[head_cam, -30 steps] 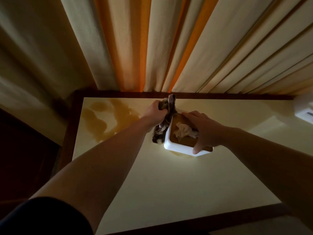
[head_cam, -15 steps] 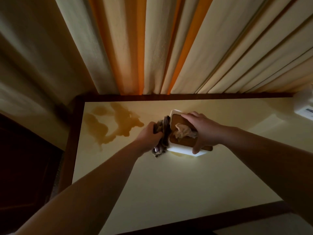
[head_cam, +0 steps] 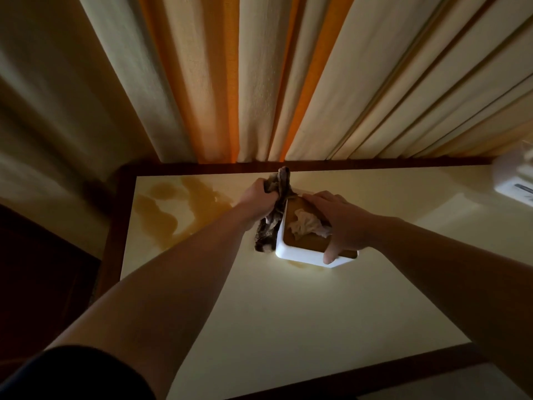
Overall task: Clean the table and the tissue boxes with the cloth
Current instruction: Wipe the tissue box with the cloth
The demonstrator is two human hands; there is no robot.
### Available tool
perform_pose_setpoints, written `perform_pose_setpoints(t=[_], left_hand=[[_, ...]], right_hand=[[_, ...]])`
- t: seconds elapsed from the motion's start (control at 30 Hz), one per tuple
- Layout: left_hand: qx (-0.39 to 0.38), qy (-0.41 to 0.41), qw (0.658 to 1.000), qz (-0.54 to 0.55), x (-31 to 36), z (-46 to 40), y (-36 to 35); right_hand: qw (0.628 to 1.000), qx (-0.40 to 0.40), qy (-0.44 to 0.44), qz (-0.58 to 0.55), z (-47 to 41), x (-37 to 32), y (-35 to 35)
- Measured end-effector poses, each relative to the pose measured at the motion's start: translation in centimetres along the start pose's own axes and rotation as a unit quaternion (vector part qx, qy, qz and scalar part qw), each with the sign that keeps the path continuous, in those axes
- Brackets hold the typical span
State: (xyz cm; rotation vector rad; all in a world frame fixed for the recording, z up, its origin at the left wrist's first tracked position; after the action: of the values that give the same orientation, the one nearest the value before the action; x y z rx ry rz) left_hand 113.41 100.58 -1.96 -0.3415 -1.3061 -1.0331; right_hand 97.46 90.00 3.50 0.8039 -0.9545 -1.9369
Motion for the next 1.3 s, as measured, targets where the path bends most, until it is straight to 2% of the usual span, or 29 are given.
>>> perform_pose_setpoints(t=[0.13,0.43,0.57,0.7,0.8,0.9,0.97,1.1,1.23,1.3], left_hand=[[-0.026,0.007,1.0,-0.006,-0.9,0.1,-0.3],[-0.073,0.026,0.996,-0.046,-4.0,6.8,-1.0],[-0.067,0.032,0.997,-0.036,-5.1,8.2,-0.4],[-0.008,0.046,0.999,0.019,-5.1,8.2,0.8],[0.033,0.058,0.996,0.063,-5.0,8.0,1.6],[0.062,0.067,0.993,0.077,-5.2,7.9,2.2],[0.075,0.073,0.991,0.082,-5.3,8.1,2.4],[0.079,0.073,0.99,0.088,-5.6,8.1,2.5],[0.085,0.069,0.989,0.097,-5.6,8.1,2.6],[0.09,0.064,0.99,0.093,-5.5,8.1,2.7]], right_hand=[[1.0,-0.004,-0.004,-0.002,-0.1,0.2,-0.2],[1.0,-0.002,-0.025,0.012,0.4,-0.3,0.4],[0.999,-0.026,-0.028,0.039,0.5,-0.9,1.3],[0.993,-0.051,-0.03,0.098,0.3,-1.2,2.1],[0.992,-0.009,-0.123,0.006,0.3,-0.9,2.7],[0.956,0.064,-0.28,-0.058,0.3,-0.8,2.9],[0.936,0.074,-0.338,-0.066,-0.2,-1.4,2.4],[0.911,0.073,-0.391,-0.107,-1.6,-2.1,2.0],[0.914,0.042,-0.4,-0.06,-2.4,-2.6,1.6],[0.925,0.043,-0.375,-0.046,-2.6,-2.6,1.4]])
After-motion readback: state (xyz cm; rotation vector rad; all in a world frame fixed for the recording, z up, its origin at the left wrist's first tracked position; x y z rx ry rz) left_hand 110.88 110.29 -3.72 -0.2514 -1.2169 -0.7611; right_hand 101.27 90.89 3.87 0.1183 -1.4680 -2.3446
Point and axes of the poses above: each hand's wrist, its own z-axis away from the middle knuckle, its own y-axis out of the back of the hand, x = y × z, the point moved 6 cm from there along -z, towards the middle knuckle, and after that the axes turned 6 degrees about -y, right-handed, at the moved point
